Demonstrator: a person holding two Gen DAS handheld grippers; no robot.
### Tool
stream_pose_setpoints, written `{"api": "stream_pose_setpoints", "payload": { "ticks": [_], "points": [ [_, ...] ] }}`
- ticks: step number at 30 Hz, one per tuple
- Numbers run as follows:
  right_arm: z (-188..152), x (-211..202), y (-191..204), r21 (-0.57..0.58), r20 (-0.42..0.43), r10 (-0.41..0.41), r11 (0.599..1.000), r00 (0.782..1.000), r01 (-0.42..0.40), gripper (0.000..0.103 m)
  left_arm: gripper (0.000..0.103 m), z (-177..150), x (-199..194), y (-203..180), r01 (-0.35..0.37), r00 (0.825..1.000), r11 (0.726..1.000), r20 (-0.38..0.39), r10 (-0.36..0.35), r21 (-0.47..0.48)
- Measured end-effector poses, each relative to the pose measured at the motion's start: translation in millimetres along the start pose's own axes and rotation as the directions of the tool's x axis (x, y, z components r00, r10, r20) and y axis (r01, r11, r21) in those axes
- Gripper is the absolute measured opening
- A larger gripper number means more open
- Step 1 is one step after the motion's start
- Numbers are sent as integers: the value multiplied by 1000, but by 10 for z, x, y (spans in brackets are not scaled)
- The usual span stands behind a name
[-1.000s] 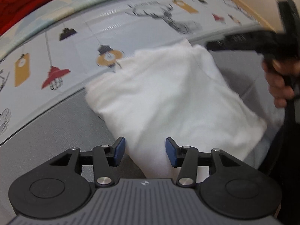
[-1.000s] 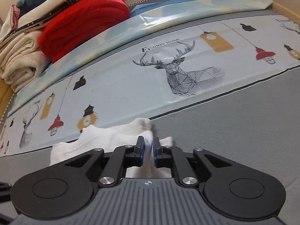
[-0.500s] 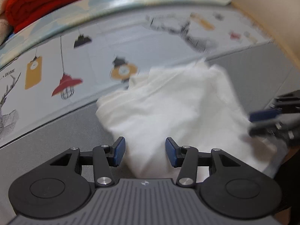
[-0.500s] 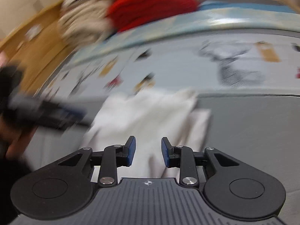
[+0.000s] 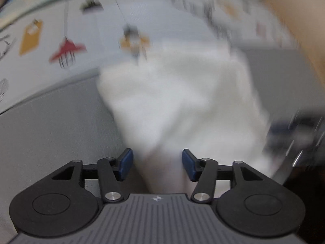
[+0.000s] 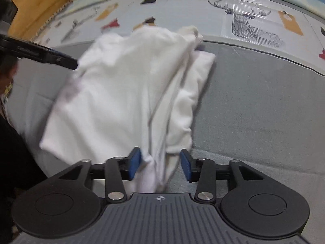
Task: Fold small clothes
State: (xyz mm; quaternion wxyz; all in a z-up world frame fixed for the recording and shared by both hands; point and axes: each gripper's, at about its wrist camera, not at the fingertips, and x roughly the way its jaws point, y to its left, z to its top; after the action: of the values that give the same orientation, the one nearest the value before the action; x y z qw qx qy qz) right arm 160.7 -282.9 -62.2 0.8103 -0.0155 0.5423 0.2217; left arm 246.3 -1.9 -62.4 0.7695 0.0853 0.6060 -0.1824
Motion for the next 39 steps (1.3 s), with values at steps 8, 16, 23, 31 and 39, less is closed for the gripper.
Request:
{"api": "stream_pose_setpoints", "payload": {
  "ticks": [8, 16, 23, 31, 39],
  "points": [
    [155, -90, -420, 325, 115, 19, 944, 993, -55, 61, 82, 122, -65, 221, 10, 997, 977, 75, 6, -214],
    [328, 139, -417, 408, 102, 71, 907, 992, -107, 64, 83, 238, 159, 189, 46, 999, 965, 4, -46, -258],
    [429, 366, -316, 360, 18, 64, 930, 998, -66, 67, 83, 284, 298, 252, 84, 996, 955, 13, -84, -285],
    [590, 366, -240, 335, 63, 45, 940, 997, -63, 31, 45, 402, 183, 321, 80, 991, 957, 121, -47, -280],
    [876, 258, -113, 330, 241, 6, 940, 971, -87, 28, 45, 494, -201, 177, -172, 909, 972, 356, 219, -159]
  ]
}}
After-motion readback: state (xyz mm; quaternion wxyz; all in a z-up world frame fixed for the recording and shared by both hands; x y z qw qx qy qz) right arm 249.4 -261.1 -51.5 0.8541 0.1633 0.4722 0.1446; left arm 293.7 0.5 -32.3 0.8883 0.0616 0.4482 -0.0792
